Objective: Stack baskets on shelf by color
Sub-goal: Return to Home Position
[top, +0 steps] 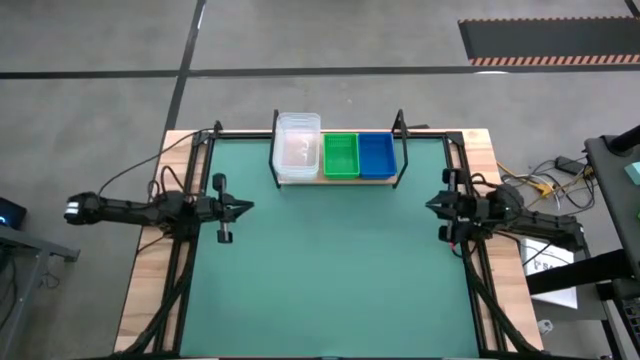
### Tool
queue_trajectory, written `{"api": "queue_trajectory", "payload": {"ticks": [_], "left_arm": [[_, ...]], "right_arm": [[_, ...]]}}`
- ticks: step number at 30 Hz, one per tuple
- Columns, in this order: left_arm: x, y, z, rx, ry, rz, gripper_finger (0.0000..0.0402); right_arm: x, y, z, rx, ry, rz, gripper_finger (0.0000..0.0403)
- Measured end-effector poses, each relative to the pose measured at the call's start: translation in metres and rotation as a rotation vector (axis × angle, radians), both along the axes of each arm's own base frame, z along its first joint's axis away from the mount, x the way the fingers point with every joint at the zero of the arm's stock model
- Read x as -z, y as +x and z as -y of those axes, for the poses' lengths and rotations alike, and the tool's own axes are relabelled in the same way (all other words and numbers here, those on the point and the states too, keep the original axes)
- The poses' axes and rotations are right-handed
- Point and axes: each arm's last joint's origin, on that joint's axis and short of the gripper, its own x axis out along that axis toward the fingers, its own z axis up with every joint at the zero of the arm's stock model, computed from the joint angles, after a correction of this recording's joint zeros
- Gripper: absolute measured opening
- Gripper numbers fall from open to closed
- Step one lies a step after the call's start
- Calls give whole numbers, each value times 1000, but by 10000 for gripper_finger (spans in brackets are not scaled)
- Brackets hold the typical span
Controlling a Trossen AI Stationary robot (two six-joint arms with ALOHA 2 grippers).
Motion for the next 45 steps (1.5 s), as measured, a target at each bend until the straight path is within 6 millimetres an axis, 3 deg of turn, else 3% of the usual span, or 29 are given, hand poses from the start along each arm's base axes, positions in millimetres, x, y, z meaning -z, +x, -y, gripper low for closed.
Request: {"api": "queue_trajectory", "payload": {"ticks": [13, 19, 45], "left_arm": [[6, 4, 0, 0, 4, -57, 4], [8, 6, 0, 0, 6, -79, 4], [16, 12, 1, 0, 11, -161, 4]], "right_arm": [[28, 13, 3, -64, 333, -349, 9], [38, 14, 3, -54, 373, -456, 9], [43, 14, 3, -47, 384, -503, 9]]}}
